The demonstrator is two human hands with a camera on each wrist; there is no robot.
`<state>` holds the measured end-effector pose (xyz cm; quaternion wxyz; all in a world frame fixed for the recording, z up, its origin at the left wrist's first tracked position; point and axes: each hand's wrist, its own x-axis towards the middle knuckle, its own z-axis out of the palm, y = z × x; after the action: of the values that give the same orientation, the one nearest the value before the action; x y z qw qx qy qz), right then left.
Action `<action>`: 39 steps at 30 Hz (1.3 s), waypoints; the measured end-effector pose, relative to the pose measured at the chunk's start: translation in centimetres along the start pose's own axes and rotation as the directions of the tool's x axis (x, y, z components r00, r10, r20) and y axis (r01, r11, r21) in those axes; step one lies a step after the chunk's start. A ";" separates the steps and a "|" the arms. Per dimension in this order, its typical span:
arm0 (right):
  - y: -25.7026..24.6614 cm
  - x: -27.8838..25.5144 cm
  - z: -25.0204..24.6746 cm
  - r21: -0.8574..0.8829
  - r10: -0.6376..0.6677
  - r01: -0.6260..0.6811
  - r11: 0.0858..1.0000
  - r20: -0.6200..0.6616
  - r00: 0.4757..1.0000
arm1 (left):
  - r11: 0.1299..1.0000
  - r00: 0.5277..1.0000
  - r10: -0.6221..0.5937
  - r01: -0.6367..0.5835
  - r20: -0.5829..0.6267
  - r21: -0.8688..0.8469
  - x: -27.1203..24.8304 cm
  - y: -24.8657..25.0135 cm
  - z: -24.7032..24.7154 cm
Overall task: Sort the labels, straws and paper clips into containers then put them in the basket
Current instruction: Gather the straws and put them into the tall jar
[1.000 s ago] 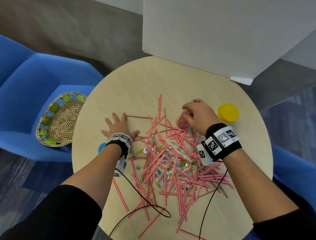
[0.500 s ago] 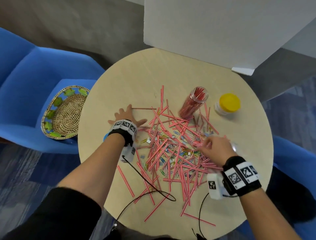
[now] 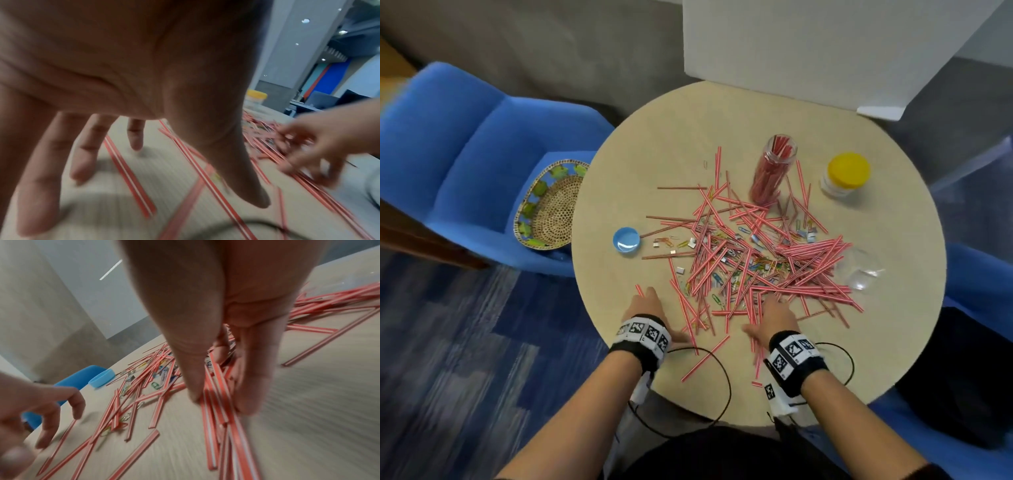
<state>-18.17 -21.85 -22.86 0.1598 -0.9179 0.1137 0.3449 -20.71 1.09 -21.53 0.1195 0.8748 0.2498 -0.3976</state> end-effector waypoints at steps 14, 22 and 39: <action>6.2 -3.9 1.4 -0.400 -0.159 0.301 0.866 0.351 0.923 | 0.978 0.988 0.096 -0.070 -0.121 0.197 -2.3 2.6 7.1; 6.7 -0.9 1.0 0.004 -0.293 0.295 0.955 0.154 0.944 | 0.973 0.956 0.227 -0.231 -0.185 -0.001 -1.2 2.8 5.5; 4.8 -1.1 1.3 0.088 0.148 -0.160 0.983 0.129 0.981 | 0.937 0.928 0.170 -0.257 -0.333 -0.235 0.0 2.7 3.6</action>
<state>-21.29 -25.69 -24.07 0.1840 -0.8746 0.1911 0.4059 -21.52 -2.69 -23.89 0.2422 0.9229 0.2204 -0.2026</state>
